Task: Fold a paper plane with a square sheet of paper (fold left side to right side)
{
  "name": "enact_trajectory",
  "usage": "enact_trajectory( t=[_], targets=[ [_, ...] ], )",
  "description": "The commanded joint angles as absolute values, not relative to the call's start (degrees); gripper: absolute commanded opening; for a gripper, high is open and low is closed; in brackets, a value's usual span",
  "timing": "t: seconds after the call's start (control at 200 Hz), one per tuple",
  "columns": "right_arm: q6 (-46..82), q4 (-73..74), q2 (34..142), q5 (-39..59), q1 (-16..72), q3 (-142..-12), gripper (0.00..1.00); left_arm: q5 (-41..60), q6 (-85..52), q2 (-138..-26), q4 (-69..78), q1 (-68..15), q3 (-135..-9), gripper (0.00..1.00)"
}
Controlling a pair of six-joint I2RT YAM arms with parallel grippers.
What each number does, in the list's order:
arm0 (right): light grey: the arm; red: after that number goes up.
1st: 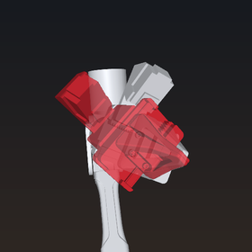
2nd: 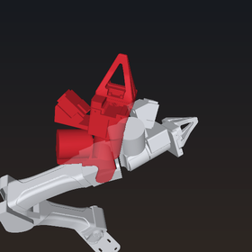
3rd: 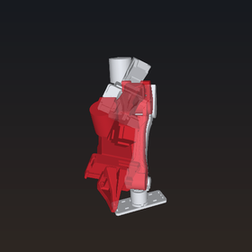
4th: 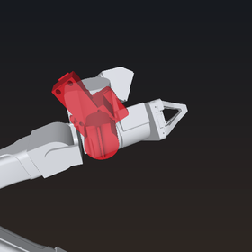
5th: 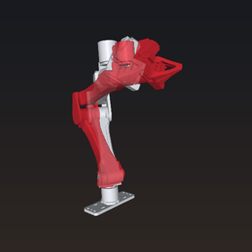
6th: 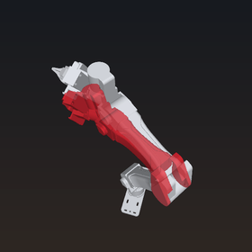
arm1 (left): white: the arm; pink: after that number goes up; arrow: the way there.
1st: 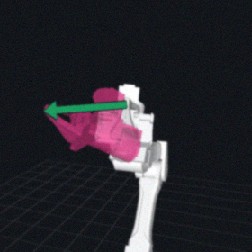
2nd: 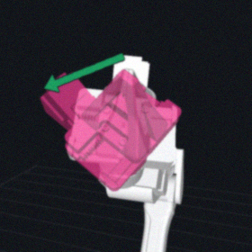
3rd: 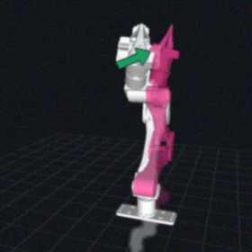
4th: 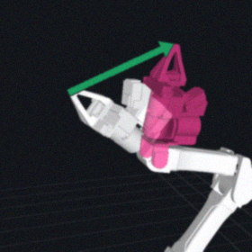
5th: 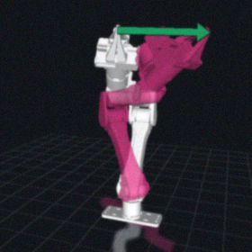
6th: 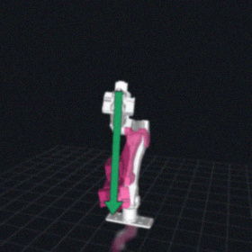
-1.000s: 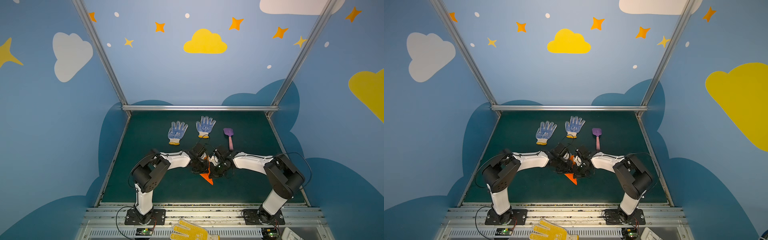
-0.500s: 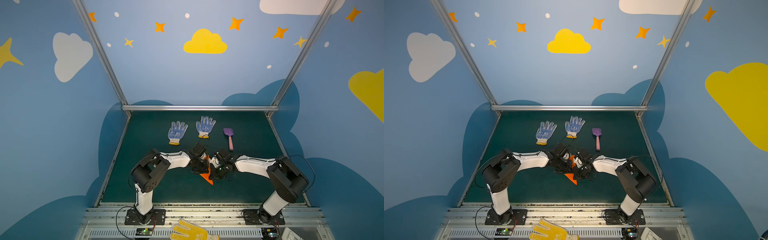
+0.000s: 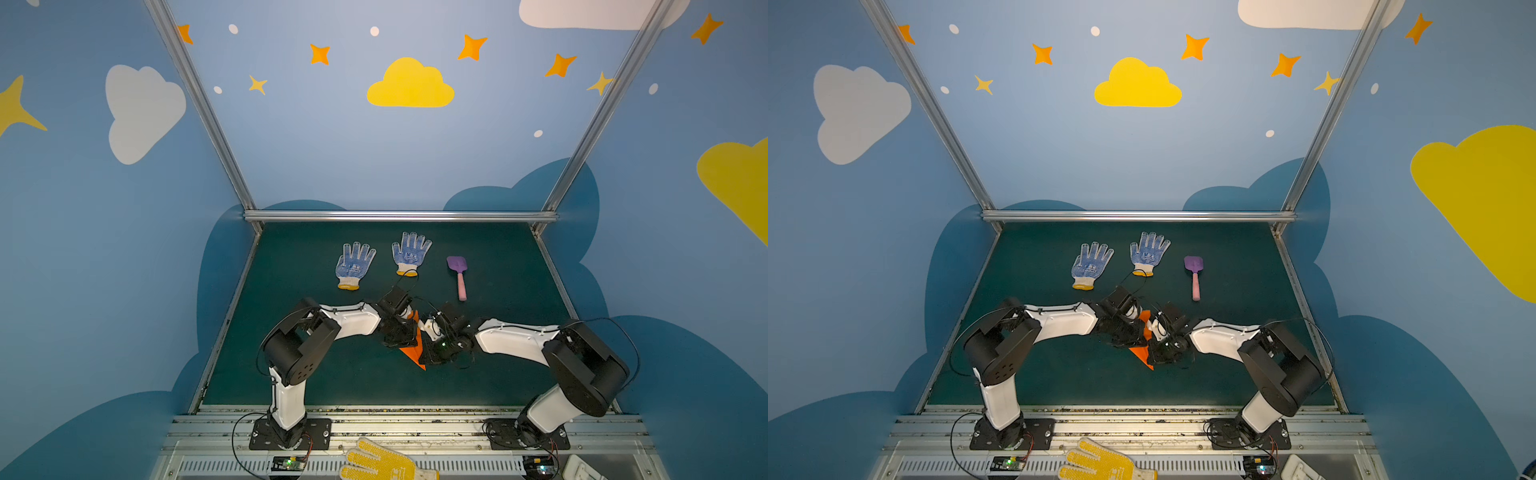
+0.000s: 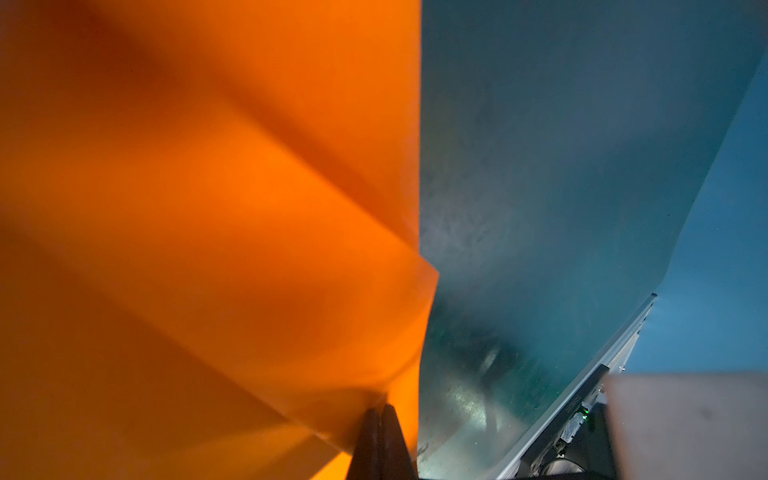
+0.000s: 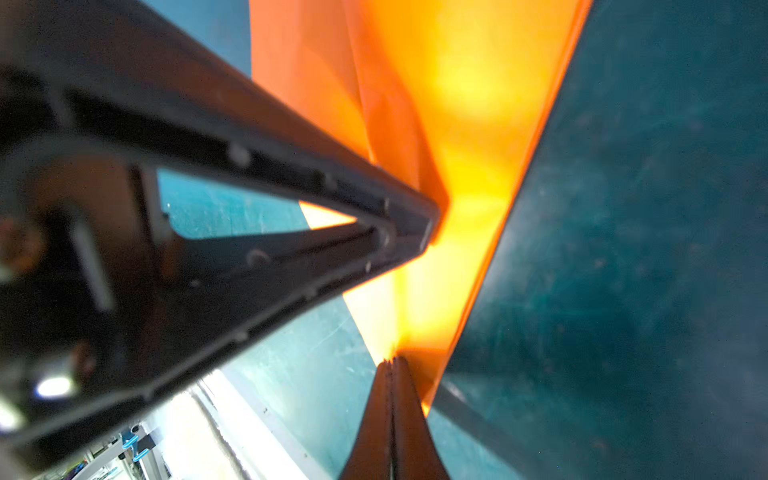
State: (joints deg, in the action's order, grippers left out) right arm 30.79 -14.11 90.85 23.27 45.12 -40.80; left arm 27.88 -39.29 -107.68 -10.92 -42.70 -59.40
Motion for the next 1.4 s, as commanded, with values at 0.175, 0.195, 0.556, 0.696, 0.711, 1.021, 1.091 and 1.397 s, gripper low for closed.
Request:
enact_trajectory(
  t=[0.175,0.195,0.556,0.696,0.711,1.021,1.091,1.397],
  targets=[
    [33.38,-20.75,89.32,20.57,45.88,-33.34,0.00,23.69,-38.84,-108.02,-13.49,-41.44,-57.63,0.04],
    [33.55,-20.61,89.15,20.64,45.86,-32.94,0.00,23.65,-38.80,-108.03,-13.53,-41.43,-57.67,0.04],
    [35.42,-21.17,83.44,20.75,45.33,-28.08,0.00,23.69,-39.21,-107.75,-13.23,-41.31,-57.52,0.04],
    [35.26,-24.02,80.29,20.70,44.80,-31.11,0.00,23.73,-39.26,-107.84,-13.18,-41.38,-57.43,0.04],
    [35.18,-24.40,80.13,20.66,44.82,-31.52,0.00,23.77,-39.22,-107.75,-13.16,-41.32,-57.46,0.04],
    [35.01,-24.61,83.90,21.18,44.82,-42.52,0.00,23.79,-39.47,-108.07,-12.92,-41.31,-57.31,0.04],
    [35.09,-23.89,85.70,21.16,44.86,-44.34,0.00,24.00,-39.59,-108.07,-12.83,-41.31,-57.29,0.04],
    [36.14,-20.01,92.92,20.85,45.57,-45.79,0.00,24.10,-39.84,-107.89,-12.46,-41.31,-56.87,0.04]
  ],
)
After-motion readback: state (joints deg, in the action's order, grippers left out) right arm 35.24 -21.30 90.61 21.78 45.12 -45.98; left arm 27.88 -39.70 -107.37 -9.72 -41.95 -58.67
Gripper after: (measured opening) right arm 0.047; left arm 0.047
